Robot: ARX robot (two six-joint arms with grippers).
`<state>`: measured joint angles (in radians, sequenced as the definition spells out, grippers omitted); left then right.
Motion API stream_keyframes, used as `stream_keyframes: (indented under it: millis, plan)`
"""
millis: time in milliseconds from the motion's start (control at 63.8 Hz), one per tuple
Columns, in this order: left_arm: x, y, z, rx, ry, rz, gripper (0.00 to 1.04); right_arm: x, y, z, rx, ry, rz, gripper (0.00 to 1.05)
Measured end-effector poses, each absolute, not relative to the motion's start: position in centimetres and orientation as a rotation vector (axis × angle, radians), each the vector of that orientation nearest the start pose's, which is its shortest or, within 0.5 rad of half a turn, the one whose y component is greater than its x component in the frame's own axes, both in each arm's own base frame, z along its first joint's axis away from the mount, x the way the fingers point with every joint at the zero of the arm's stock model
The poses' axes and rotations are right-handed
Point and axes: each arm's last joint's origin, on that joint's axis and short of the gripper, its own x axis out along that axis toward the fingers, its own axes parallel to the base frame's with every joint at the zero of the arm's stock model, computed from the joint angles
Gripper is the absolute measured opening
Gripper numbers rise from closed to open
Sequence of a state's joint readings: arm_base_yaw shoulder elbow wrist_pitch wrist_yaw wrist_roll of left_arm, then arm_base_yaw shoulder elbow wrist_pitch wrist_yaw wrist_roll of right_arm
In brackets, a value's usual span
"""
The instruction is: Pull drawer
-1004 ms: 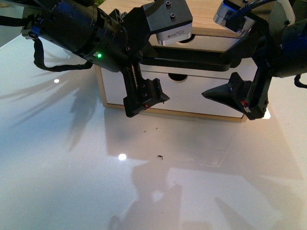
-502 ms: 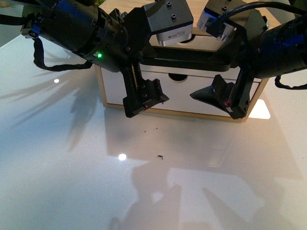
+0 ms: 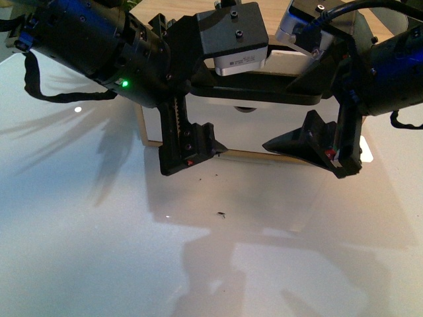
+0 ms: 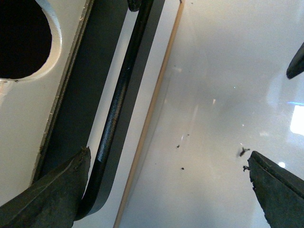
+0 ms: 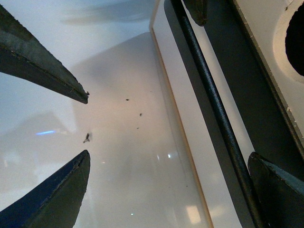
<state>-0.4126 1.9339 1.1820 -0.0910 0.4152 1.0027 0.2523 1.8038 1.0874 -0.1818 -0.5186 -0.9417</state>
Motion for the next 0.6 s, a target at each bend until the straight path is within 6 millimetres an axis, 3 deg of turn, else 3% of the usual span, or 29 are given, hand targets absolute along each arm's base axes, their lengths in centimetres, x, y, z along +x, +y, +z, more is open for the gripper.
stream_keyframes:
  millis: [439,596]
  plan:
    - [29.7,-15.4,15.6,0.902,0.408,-1.237,0.97,28.4,9.8,17.7,-0.706,0.521,1.162,0.96]
    - [28.3,-15.1,15.5,0.901,0.381,-1.223,0.97,27.0,9.8,17.6,-0.703,0.486,1.152,0.96]
